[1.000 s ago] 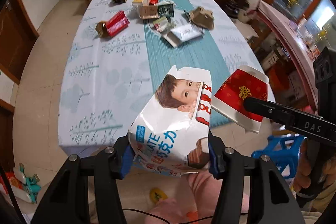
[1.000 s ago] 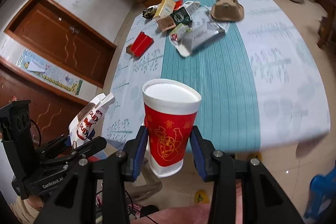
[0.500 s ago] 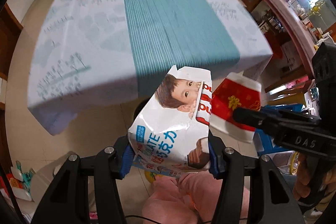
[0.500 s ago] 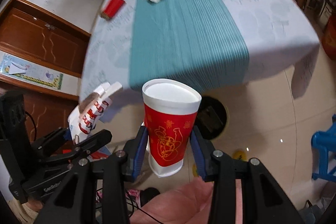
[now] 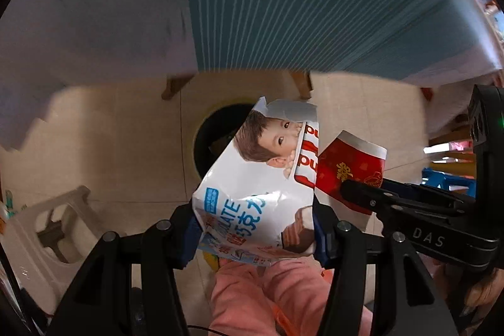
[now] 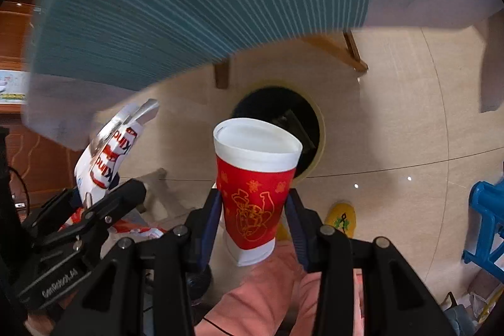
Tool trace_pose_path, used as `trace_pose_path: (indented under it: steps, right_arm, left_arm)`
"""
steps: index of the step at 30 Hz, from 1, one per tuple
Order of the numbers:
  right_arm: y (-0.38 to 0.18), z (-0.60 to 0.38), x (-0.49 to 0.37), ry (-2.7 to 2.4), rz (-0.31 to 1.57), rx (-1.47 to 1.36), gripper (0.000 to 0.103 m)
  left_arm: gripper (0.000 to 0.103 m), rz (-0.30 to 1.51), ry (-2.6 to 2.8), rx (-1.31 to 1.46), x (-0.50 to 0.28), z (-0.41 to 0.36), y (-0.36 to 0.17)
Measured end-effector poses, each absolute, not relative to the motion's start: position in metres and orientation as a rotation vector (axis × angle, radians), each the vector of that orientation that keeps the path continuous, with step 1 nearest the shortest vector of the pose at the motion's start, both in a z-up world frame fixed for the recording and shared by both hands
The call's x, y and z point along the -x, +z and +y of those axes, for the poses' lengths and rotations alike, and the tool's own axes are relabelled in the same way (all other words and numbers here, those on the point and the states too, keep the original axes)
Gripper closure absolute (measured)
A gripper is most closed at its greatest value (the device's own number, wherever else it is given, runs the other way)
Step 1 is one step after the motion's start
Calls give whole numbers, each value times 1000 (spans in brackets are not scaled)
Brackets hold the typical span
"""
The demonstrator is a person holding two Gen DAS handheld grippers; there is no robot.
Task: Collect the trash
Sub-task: 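Open both tools over the bin to drop the bag and cup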
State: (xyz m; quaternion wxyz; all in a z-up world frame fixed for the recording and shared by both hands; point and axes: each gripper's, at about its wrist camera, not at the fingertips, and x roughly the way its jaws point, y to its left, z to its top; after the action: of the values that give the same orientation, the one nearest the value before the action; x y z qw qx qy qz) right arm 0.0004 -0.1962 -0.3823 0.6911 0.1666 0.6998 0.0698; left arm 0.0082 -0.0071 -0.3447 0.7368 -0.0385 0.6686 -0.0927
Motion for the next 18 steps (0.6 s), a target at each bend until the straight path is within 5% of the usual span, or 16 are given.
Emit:
trace_pose_path:
  steps: [11, 15, 18]
  right_arm:
    - [-521, -186, -31, 130, 1618, -338, 58]
    - [-547, -181, -39, 127, 1597, -325, 56]
    - [-558, -181, -43, 104, 1601, -323, 43]
  left_arm:
    - [45, 1486, -100, 116, -33, -8, -476]
    - [24, 1487, -66, 131, -37, -1, -496]
    - [11, 1485, -41, 148, -42, 2, -505]
